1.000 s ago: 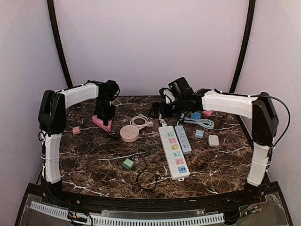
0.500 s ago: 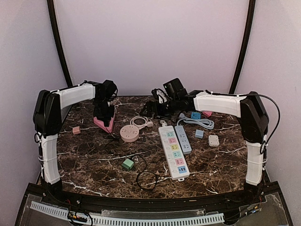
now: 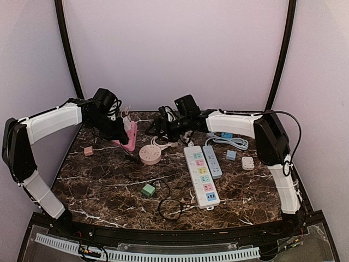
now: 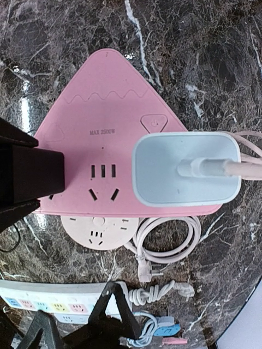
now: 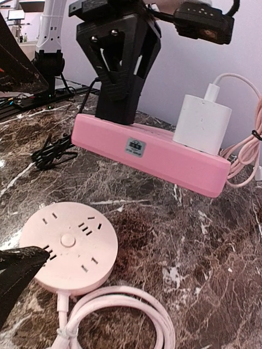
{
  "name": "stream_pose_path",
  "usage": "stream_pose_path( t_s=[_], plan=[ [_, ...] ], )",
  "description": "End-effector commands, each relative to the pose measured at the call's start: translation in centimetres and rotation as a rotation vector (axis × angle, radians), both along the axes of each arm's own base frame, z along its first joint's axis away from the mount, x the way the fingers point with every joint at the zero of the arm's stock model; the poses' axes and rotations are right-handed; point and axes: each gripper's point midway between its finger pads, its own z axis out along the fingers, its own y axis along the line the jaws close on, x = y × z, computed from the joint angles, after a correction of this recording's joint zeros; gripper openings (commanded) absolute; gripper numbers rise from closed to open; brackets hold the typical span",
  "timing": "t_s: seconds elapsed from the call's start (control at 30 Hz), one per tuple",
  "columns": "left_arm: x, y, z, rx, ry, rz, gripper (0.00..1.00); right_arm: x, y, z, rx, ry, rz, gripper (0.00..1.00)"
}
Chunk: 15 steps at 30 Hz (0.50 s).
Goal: Pull the plug off the socket
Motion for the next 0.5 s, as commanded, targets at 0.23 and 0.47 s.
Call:
stream_pose_path(
  t_s=[0.23, 0.47],
  plan=[
    [-2.4, -2.7, 4.9, -0.238, -0.171, -0.095, 0.03, -1.3, 5.3, 0.7, 0.1, 0.027, 0.1, 0.87],
    [-3.0, -3.7, 5.3, -0.273, -0.19, -0.132, 0.03, -1.6, 6.6, 0.2, 0.117, 0.042, 0.11, 0.82]
  ],
)
